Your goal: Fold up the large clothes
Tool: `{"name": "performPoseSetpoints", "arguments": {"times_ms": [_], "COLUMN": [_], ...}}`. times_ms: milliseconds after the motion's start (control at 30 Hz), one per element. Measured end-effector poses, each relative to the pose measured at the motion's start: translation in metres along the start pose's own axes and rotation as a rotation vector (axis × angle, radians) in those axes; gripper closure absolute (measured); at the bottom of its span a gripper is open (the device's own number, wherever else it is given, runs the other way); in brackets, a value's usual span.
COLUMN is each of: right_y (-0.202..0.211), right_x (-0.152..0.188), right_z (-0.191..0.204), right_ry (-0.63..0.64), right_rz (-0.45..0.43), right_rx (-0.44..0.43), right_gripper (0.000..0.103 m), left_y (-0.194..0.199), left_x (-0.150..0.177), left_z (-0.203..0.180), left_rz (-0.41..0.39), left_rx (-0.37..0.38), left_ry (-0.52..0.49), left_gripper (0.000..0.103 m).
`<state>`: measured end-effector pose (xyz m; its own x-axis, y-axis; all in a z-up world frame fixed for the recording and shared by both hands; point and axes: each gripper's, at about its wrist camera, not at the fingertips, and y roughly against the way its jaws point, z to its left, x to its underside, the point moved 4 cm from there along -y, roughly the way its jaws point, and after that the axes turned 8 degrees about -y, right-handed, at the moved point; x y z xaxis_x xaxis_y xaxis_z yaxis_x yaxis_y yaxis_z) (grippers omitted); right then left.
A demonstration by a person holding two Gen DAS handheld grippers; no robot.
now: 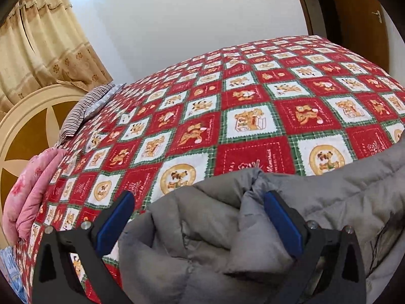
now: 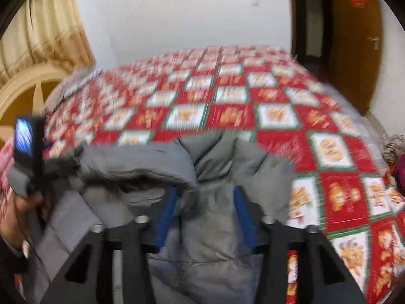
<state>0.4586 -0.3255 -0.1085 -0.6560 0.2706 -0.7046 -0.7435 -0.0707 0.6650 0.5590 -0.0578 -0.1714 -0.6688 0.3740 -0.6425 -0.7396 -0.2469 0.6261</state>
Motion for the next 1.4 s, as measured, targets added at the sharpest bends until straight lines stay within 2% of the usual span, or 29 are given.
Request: {"name": "performPoseSetpoints", "arguments": {"times_ms": [67,200,300,333,433,500,600,700,1033,1400], "right_y": [-0.001,-0.036,-0.072,-0.083,-0.092,-0.093,-0.096,-0.099,-0.111,-0.117], "right_x": [-0.013,-0.024,-0.015,-0.009,0.005,0.010,0.015,0.021,0.032,0.037], "right_z": [0.009,0.038,0.054,0.055,0.048,0.046,0.040,0.035,0.033,0.036], "right_ry": [-0.041,-0.041,0.010,0.011,-0.001,0.008,0.010,0.006,0.004,0.035], "right_rz": [-0.016,0.010,0.058,0.089,0.106,0.111,0.118,0.125,0.139,0.155], "right_rx": [0.002,-0.010,0.027,0.035,0.045,0.050,0.056,0.051,0.046,0.087], "right_gripper": [0.048,0.048,0.048,0.048,0.048,0.048,0.048,0.048,0.048,0.048], "left_y": [0.000,0.005,0.025,0.037,0.050,0.043,0.018,0.000,-0.012,-0.018], "left_x": [0.002,0.001,-0.012,-0.020,-0.036,-0.036,-0.019,-0.005,0.004,0.006], "left_z": [-0.002,-0.004,-0.001,-0.001,-0.014,-0.028,-0.045,-0.047,-0.058,-0.062], "left_rz": [0.003,0.011,-0.043,-0.088,-0.137,-0.113,-0.042,0.014,0.057,0.075], "left_rx": [0.003,0.004,0.032,0.058,0.144,0.193,0.179,0.216,0.228,0.240], "left_ry": [0.003,0.011,0.064,0.084,0.080,0.061,0.032,0.065,0.061,0.065], "left_gripper": [0.000,0.000,0.000,0.000,0.000,0.000,0.000,0.000,0.000,0.000]}}
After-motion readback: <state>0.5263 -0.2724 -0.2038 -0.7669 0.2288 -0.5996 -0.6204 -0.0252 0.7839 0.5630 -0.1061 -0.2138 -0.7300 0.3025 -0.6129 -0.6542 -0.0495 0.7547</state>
